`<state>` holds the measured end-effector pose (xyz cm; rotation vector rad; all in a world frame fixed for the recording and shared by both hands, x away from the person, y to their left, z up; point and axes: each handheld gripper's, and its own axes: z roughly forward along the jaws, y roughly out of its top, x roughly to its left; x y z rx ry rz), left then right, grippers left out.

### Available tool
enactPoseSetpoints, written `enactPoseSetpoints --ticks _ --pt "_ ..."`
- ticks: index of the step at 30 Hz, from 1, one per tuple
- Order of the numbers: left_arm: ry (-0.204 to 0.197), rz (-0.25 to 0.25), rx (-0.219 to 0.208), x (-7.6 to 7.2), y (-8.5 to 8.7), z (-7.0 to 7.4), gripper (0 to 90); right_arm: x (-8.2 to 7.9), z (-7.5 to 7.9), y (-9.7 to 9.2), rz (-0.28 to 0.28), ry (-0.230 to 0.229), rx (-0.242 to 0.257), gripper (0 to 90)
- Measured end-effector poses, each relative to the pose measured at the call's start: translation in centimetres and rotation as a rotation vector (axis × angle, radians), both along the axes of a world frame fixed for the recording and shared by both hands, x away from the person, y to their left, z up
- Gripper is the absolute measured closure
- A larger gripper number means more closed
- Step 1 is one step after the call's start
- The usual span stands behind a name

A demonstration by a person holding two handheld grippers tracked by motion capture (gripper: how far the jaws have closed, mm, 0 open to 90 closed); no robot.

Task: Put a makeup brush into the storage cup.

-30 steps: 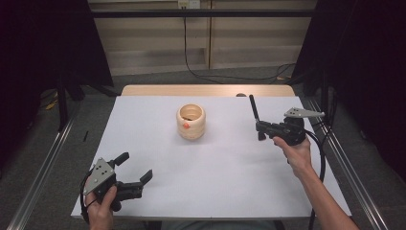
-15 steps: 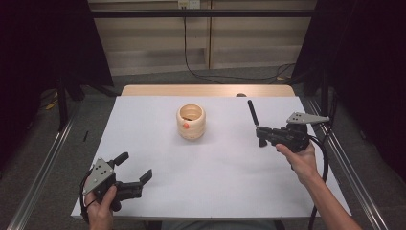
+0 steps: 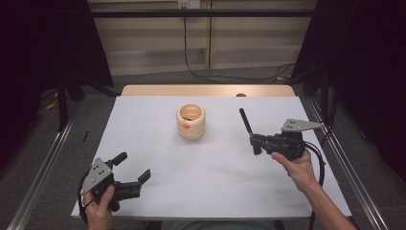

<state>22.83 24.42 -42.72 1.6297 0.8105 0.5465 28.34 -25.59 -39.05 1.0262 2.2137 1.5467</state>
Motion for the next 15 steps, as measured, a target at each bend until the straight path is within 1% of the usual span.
enactPoseSetpoints --ticks 7,11,15 --pt "0.002 0.004 0.0 0.0 0.0 0.0 0.5 -1.0 0.3 0.7 0.046 -0.007 -0.01 78.1" --pt "0.003 0.006 0.001 0.0 0.0 0.0 0.5 -1.5 0.7 1.0 0.066 -0.017 -0.008 78.1" --pt "0.003 0.006 0.002 0.0 0.1 0.0 0.5 -1.8 0.8 1.5 0.101 -0.018 -0.02 78.1"
